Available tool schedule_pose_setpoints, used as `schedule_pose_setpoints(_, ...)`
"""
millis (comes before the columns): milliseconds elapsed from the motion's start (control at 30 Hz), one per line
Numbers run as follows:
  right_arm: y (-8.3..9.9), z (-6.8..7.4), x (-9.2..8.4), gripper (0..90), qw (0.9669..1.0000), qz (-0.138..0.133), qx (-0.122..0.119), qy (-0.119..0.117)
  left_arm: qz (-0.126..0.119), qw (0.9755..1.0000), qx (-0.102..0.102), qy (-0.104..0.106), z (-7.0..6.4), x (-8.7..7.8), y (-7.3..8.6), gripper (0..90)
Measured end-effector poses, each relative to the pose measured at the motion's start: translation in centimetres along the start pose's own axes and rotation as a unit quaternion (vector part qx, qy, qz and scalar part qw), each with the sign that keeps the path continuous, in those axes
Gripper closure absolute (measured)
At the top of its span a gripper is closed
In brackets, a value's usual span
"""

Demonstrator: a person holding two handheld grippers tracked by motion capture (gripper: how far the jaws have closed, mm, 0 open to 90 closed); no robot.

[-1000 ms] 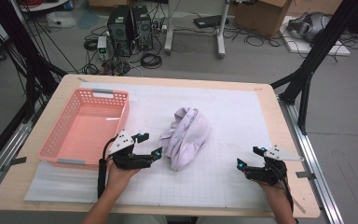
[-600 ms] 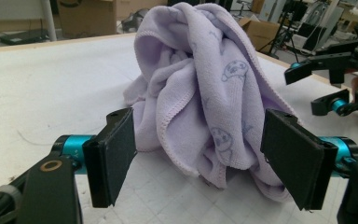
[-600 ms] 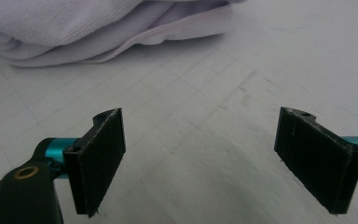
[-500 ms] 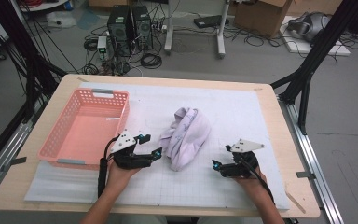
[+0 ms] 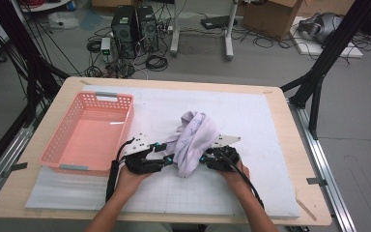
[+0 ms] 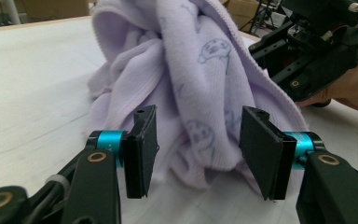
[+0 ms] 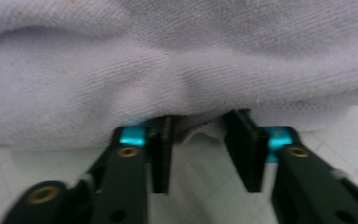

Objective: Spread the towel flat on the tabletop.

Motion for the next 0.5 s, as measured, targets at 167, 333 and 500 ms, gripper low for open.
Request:
schedule_pose_setpoints(167,0.0,0.1,-0.8,81.0,0.9994,0.025,0.013,-0.018,0.026,0.9996,-0.002,0.008,-0.4,2.0,-0.1,46.0)
schedule_pose_setpoints(333,1.3,-0.5,-3.5,80.7,0.9978,0.024,0.044,-0.043,0.057,0.9977,0.025,0.024,-1.3,2.4,-0.2,82.3)
schedule_pose_setpoints(500,4.2,-1.2,-6.8,80.7,0.9960,0.021,0.071,-0.049,0.025,0.9981,0.004,0.057,-1.6,1.0,-0.7,82.8)
Point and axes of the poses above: each handheld gripper's, and its own axes: x roughly forward along the jaws, y roughly out of its underside, z roughly to its left, the point moved 2 cm from there along x, roughly forward along the jaws, and after that the axes turned 4 degrees about y, right-handed, at the moved point
